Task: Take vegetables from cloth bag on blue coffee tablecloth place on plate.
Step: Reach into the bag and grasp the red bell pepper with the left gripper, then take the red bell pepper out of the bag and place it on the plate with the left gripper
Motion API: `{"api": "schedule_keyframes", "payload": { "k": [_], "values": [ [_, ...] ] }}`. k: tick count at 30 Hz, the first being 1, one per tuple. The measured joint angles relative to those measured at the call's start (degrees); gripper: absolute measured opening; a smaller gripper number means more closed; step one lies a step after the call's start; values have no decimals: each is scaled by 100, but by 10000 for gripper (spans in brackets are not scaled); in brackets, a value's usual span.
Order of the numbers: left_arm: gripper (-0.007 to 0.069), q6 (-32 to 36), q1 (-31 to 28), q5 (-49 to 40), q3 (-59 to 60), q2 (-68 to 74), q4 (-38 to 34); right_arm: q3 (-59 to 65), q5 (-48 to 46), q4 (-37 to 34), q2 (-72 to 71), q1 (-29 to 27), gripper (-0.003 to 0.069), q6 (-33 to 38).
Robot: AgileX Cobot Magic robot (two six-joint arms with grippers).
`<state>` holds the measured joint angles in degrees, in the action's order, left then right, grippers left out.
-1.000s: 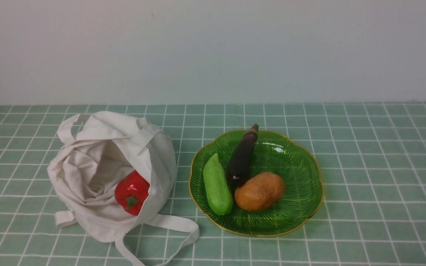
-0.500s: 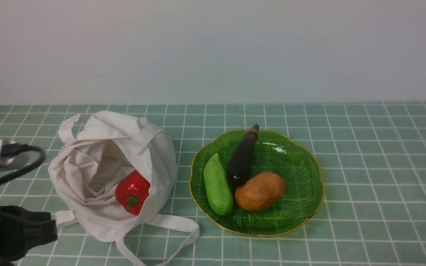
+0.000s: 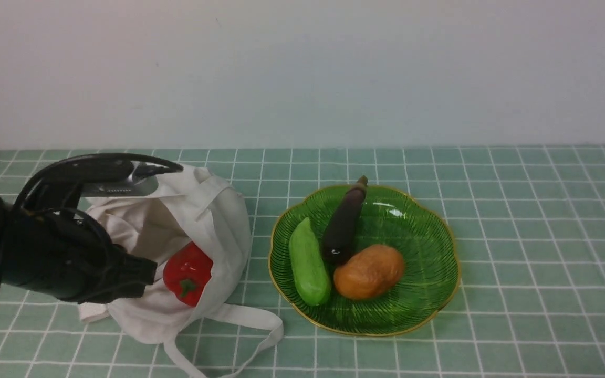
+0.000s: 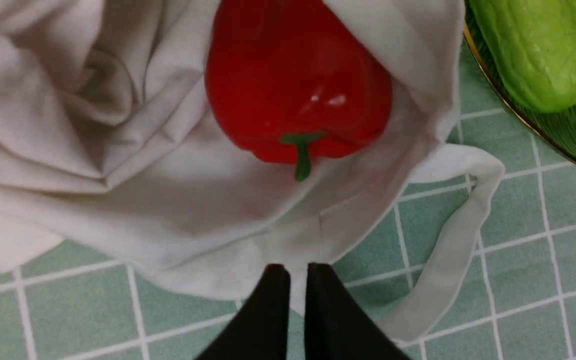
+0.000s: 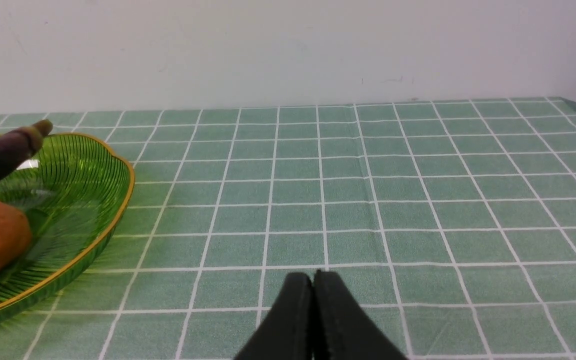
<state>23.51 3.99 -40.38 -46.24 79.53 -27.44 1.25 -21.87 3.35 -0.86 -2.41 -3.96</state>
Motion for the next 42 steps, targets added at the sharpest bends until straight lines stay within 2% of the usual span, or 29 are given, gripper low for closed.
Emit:
{"api": "schedule_keyframes", "payload": {
  "k": [1, 8, 12, 21, 23, 26, 29, 33, 34, 42],
  "values": [
    [72, 40, 0, 0, -27, 86, -33, 0, 0, 0, 0, 0, -10, 0],
    [353, 224, 0, 177, -270, 990, -486, 0, 0, 0, 0, 0, -10, 0],
    [459, 590, 0, 324, -304, 1390, -958, 0, 0, 0, 0, 0, -10, 0],
    [478, 1589, 10, 621, -311, 1834, -1981, 0, 0, 0, 0, 0, -10, 0],
    [464, 1632, 10, 682, -312, 1890, -2064, 0, 0, 0, 0, 0, -10, 0],
    [397, 1663, 14, 759, -317, 1956, -2113, 0, 0, 0, 0, 0, -10, 0],
    [274, 1665, 14, 787, -327, 2007, -2139, 0, 0, 0, 0, 0, -10, 0],
    [61, 1665, 14, 879, -345, 2024, -2140, 0, 0, 0, 0, 0, -10, 0],
    [32, 1665, 14, 887, -345, 2024, -2133, 0, 0, 0, 0, 0, -10, 0],
    [13, 1300, 14, 625, -355, 1708, -1614, 0, 0, 0, 0, 0, -10, 0]
  ]
}}
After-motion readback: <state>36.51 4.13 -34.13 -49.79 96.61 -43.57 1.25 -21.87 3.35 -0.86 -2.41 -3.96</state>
